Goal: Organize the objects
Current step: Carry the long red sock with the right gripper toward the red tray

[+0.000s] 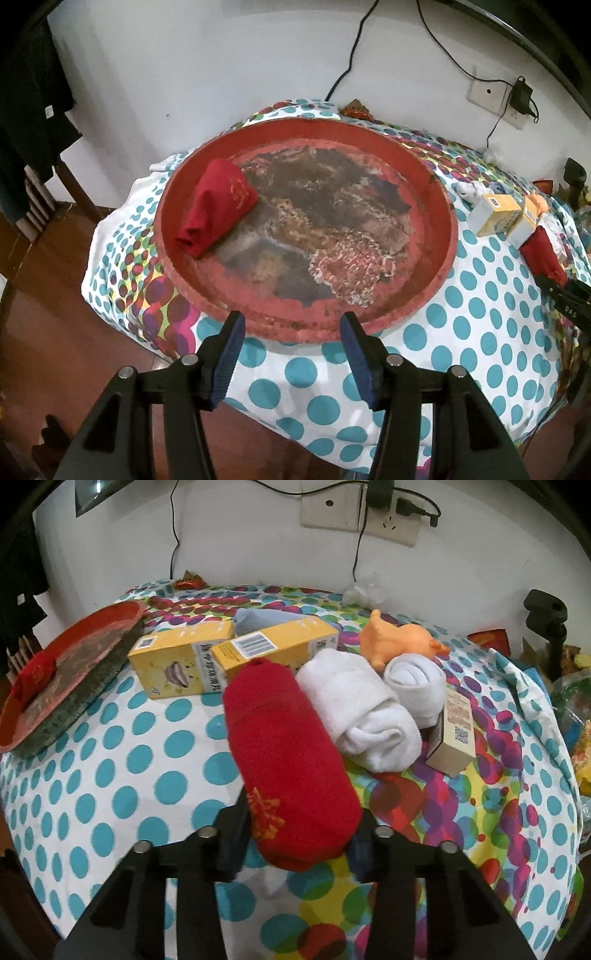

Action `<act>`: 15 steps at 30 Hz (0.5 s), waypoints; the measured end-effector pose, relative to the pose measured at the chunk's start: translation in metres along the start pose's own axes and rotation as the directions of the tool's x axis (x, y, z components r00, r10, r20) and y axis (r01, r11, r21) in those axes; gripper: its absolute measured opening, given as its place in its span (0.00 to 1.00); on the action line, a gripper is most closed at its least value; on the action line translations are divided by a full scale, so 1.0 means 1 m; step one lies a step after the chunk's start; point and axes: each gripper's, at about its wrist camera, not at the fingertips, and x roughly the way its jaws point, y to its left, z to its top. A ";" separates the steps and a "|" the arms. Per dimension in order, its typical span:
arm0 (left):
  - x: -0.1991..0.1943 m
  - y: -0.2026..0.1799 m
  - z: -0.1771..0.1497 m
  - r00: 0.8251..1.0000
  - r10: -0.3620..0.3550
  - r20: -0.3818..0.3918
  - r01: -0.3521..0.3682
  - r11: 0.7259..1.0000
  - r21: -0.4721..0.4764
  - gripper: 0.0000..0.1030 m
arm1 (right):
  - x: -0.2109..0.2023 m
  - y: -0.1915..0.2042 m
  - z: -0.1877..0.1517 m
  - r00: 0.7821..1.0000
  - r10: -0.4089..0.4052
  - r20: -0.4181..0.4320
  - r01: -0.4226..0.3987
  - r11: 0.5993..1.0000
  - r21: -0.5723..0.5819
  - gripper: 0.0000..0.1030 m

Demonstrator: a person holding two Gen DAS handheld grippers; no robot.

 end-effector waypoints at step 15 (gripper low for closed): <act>-0.006 0.011 -0.001 1.000 -0.007 -0.006 0.007 1.000 -0.021 0.53 | -0.040 0.032 -0.003 0.999 -0.006 0.047 0.004 0.999 0.036 0.30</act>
